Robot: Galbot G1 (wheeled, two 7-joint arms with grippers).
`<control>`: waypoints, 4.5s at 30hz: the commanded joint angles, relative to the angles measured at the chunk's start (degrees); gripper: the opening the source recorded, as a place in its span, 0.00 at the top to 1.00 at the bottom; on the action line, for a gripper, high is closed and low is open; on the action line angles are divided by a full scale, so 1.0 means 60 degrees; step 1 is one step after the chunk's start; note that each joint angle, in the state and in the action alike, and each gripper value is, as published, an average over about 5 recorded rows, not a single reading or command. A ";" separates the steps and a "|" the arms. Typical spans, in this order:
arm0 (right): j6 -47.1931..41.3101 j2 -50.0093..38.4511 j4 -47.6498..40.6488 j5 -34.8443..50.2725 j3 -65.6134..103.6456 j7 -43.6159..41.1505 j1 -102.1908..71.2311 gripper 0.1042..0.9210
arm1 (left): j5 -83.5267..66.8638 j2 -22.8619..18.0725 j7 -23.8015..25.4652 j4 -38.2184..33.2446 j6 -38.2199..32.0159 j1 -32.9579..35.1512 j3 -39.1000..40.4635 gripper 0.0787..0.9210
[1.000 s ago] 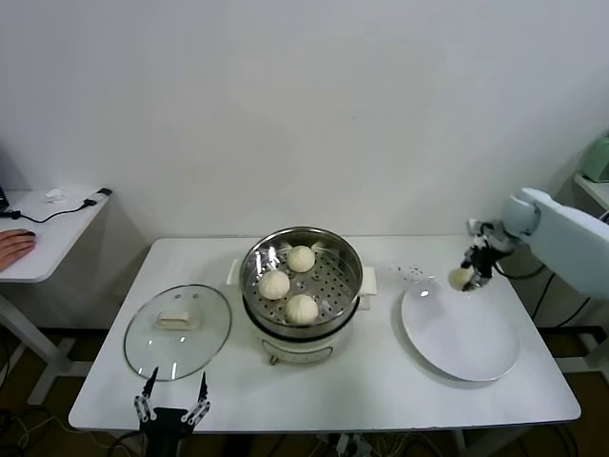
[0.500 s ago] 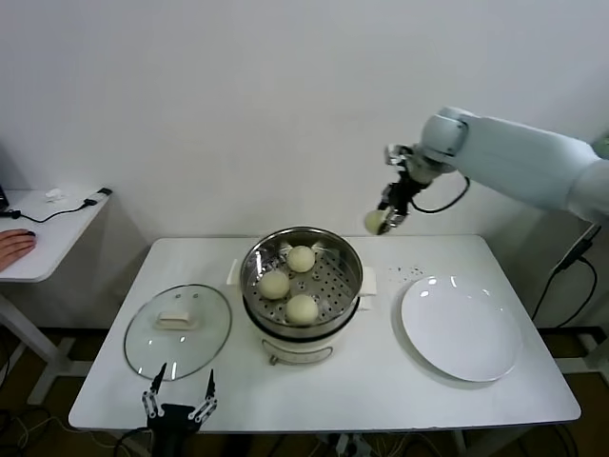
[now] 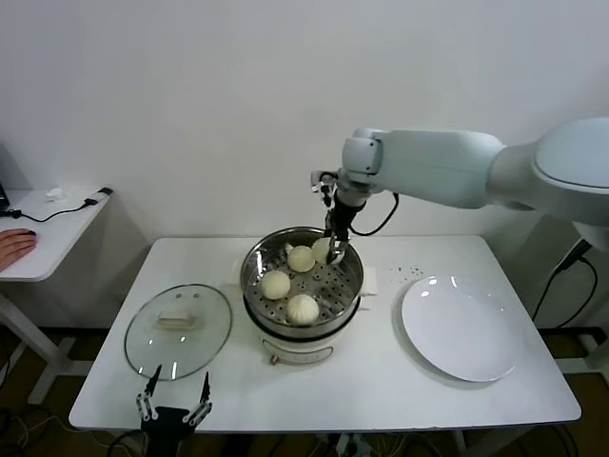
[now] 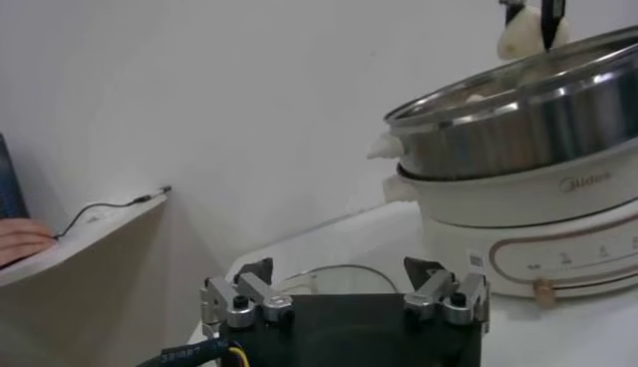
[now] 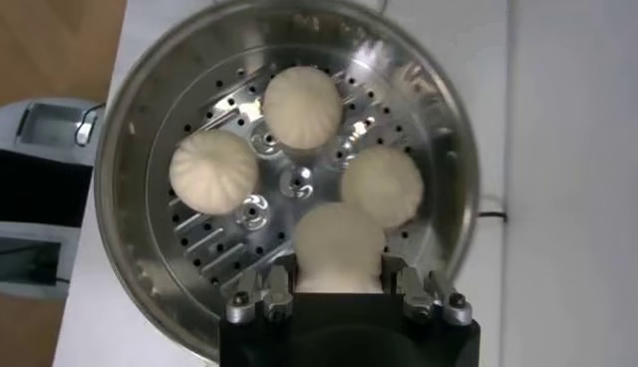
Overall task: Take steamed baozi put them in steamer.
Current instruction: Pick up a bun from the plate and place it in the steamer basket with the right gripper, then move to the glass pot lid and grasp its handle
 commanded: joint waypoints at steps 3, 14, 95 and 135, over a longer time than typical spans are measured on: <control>-0.0273 0.0626 -0.0072 0.0053 -0.0683 0.0391 -0.0719 0.45 | -0.0131 -0.0019 0.0015 0.0121 -0.0012 -0.0016 -0.0026 0.12; -0.0268 0.0668 -0.0327 -0.0101 -0.0636 0.0256 -0.0961 0.45 | -0.0155 0.0029 0.0020 0.0282 0.0020 -0.0157 -0.0048 0.12; 0.4700 -0.3835 0.6642 -0.3976 2.3244 0.7012 -2.1453 0.12 | 1.3546 0.0768 -0.0794 0.3555 0.0409 -0.4009 -0.1197 0.12; 0.4810 -0.3367 0.5727 -0.4923 2.3101 0.7029 -2.0891 0.12 | 1.2017 0.1453 -0.0831 0.7412 0.0327 -0.7150 -0.0790 0.16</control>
